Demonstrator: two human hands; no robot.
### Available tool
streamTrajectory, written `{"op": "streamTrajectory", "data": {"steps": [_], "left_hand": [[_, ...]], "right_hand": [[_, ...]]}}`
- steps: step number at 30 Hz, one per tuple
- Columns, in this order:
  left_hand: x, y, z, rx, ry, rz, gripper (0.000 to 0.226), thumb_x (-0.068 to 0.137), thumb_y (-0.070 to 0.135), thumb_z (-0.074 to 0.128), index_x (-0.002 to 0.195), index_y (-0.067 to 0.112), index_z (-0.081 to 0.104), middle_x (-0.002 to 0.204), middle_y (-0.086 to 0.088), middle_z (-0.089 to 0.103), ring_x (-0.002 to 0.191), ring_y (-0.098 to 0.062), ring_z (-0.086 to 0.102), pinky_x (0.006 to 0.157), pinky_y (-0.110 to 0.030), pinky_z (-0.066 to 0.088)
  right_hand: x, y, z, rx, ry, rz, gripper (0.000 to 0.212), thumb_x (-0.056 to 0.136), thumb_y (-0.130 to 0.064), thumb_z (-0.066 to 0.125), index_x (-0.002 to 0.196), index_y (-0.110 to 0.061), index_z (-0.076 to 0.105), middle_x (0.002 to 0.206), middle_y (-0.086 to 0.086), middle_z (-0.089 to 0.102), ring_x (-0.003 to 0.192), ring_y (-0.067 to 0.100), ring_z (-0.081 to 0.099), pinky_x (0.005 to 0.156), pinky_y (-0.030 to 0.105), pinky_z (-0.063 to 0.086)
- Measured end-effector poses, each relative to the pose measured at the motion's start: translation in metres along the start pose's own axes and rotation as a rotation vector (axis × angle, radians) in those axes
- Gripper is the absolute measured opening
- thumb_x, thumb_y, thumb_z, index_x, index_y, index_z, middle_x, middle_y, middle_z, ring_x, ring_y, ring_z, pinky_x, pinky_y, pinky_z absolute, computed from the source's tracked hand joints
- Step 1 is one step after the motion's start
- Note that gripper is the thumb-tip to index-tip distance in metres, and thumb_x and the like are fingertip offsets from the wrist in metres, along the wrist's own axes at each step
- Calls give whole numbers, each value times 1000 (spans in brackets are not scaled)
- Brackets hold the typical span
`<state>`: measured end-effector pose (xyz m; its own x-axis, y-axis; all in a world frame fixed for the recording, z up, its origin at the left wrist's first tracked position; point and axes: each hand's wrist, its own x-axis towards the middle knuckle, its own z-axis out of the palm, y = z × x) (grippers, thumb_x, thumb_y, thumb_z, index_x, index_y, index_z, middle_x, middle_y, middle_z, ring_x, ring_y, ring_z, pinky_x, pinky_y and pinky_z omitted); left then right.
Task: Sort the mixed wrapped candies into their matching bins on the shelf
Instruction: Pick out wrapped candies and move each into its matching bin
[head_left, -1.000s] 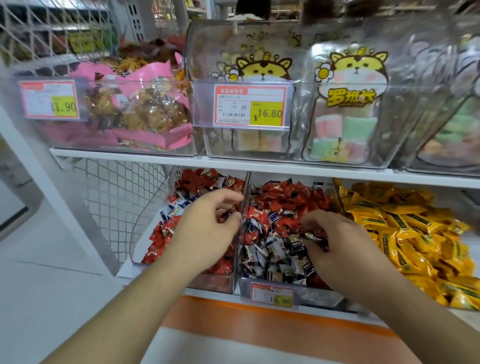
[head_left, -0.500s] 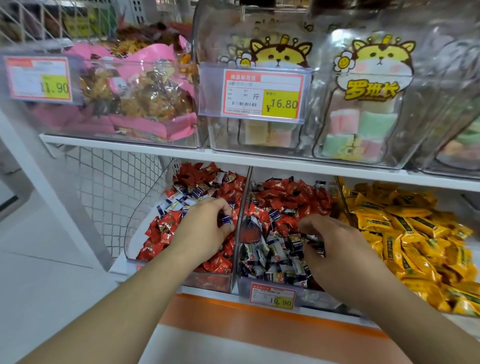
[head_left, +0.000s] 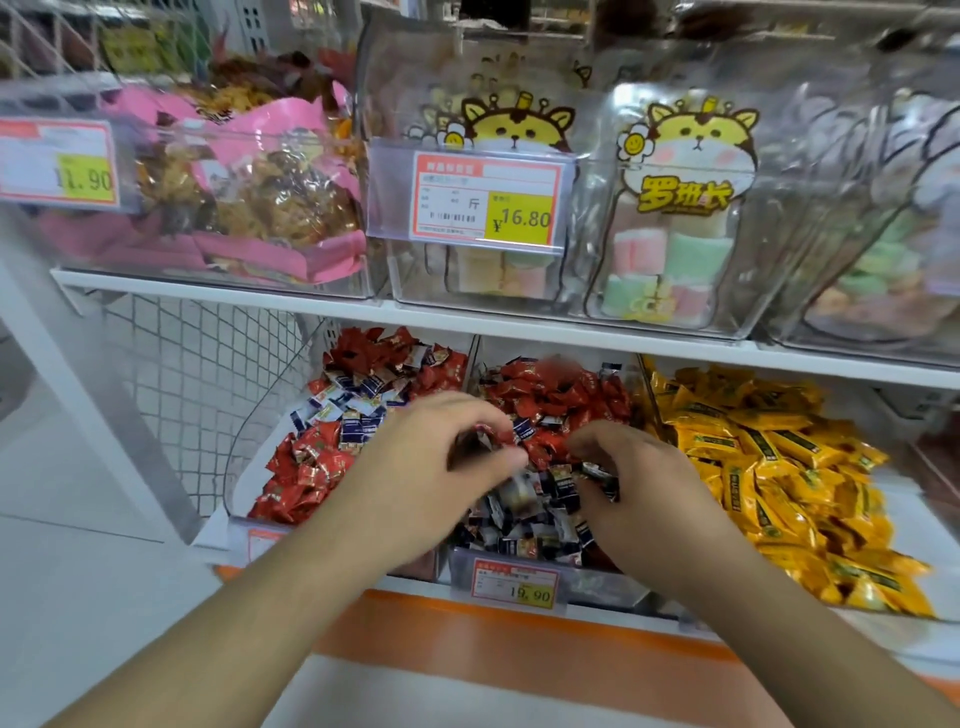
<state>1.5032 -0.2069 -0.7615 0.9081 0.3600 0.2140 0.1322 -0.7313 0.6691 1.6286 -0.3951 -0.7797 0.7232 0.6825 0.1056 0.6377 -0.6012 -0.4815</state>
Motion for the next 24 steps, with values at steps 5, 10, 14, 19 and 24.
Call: {"op": "streamTrajectory", "data": {"steps": [5,10,14,19,24], "left_hand": [[-9,-10,-5,109,65,-38,31,99,36,65,130,41,63,131,30,55,123,9,48,105,-12,34],[-22,-42,-28,266,49,-130,48,98,33,66,145,36,53,144,19,51,134,-5,47,113,-24,37],[-19,-83,-59,381,192,-211,55,94,28,69,147,26,54,148,6,52,139,-18,44,116,-34,34],[-18,-133,-78,240,168,-370,82,99,34,63,164,15,16,165,-10,31,151,-26,31,121,-34,25],[-21,-141,-67,71,33,-409,80,103,45,56,161,34,2,130,-7,60,103,-19,62,95,-36,48]], "right_hand": [[-2,-4,1,-26,-16,-16,40,99,-21,62,137,-31,55,129,-15,58,108,1,51,80,1,38],[-3,-21,10,-45,-25,-77,42,100,-24,63,139,-33,54,134,-17,58,114,0,52,92,11,40],[2,-51,18,-55,-26,-153,49,102,-32,59,149,-36,45,148,-20,48,136,2,45,108,14,32],[48,-102,42,-89,-47,-256,52,104,-32,55,154,-33,39,155,-15,42,143,5,38,112,13,25],[127,-136,87,-249,-146,-270,55,99,-26,60,152,-29,42,147,1,56,128,27,58,107,39,49]]}}
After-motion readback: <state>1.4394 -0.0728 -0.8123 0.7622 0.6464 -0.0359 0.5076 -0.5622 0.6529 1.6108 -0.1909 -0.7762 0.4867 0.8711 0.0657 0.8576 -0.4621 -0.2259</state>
